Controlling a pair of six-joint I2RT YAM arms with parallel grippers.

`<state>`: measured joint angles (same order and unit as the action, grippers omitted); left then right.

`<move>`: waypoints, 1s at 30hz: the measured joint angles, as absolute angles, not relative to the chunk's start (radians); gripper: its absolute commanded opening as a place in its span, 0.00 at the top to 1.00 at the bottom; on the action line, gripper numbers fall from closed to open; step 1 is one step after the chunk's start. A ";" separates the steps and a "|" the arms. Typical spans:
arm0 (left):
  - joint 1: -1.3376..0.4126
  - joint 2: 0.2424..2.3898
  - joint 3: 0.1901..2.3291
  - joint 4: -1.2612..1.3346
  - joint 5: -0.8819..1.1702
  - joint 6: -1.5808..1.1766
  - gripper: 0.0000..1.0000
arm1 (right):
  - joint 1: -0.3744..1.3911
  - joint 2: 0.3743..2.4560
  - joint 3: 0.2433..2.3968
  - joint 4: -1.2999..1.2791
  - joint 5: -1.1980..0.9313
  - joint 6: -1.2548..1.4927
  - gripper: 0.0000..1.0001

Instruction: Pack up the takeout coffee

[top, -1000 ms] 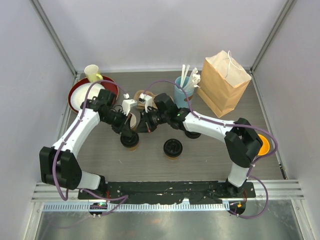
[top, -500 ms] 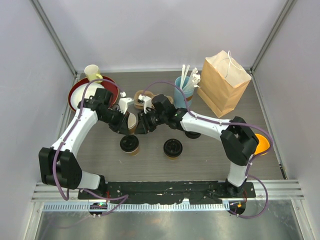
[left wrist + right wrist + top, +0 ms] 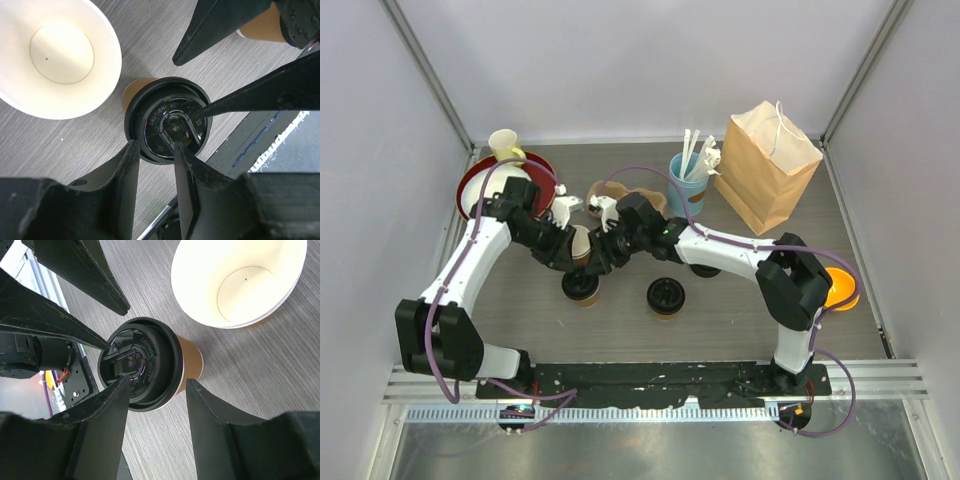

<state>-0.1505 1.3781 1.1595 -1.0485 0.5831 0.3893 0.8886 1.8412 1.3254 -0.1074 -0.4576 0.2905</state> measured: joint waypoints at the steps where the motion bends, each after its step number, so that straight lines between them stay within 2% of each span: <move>1: -0.147 1.377 1.159 -1.053 0.582 0.396 0.60 | 0.889 1.841 1.328 -0.108 -0.457 0.289 0.46; 9: -0.130 1.371 1.158 -1.068 0.559 0.406 0.60 | 0.921 1.844 1.366 -0.135 -0.403 0.268 0.47; 30: -0.128 1.364 1.039 -0.995 0.522 0.396 0.61 | 0.945 1.861 1.338 -0.114 -0.318 0.251 0.75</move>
<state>-0.1284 1.3643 1.0386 -0.9947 0.5217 0.3962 0.9451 1.8614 1.3380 -0.1143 -0.3183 0.2512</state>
